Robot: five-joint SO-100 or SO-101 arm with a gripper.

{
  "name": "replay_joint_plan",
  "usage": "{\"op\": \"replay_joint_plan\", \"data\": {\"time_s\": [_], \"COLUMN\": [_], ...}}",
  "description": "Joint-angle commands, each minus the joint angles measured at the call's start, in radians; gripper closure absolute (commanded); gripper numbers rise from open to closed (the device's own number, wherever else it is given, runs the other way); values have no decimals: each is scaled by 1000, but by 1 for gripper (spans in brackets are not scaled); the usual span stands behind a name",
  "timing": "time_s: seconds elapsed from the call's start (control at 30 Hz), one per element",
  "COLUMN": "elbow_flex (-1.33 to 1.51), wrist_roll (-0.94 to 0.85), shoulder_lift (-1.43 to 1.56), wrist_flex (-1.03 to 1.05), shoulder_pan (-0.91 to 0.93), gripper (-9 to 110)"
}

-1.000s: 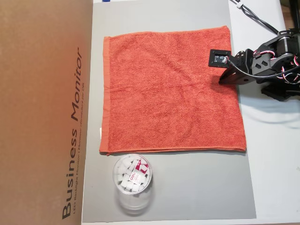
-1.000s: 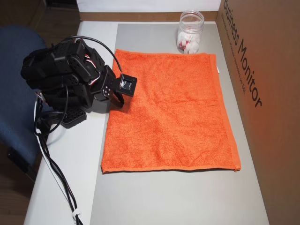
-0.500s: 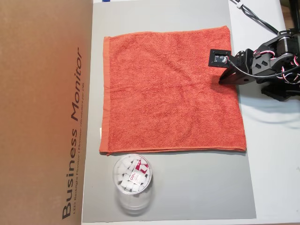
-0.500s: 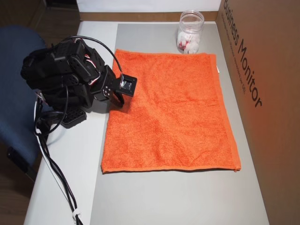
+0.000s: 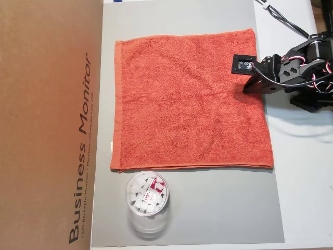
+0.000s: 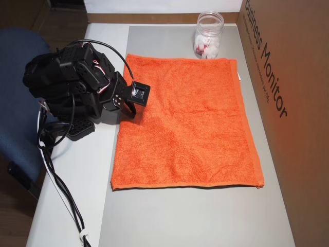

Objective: Fold the blanket.

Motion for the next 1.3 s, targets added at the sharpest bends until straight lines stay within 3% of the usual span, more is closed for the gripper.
{"op": "replay_joint_plan", "data": {"time_s": [0.0, 0.67, 1.27], "elbow_flex": [8, -8, -186], "wrist_roll": [3, 2, 0], "shoulder_lift": [6, 5, 0], "wrist_flex": [5, -2, -2], "shoulder_pan": [8, -6, -6], "gripper": [101, 101, 101]}}
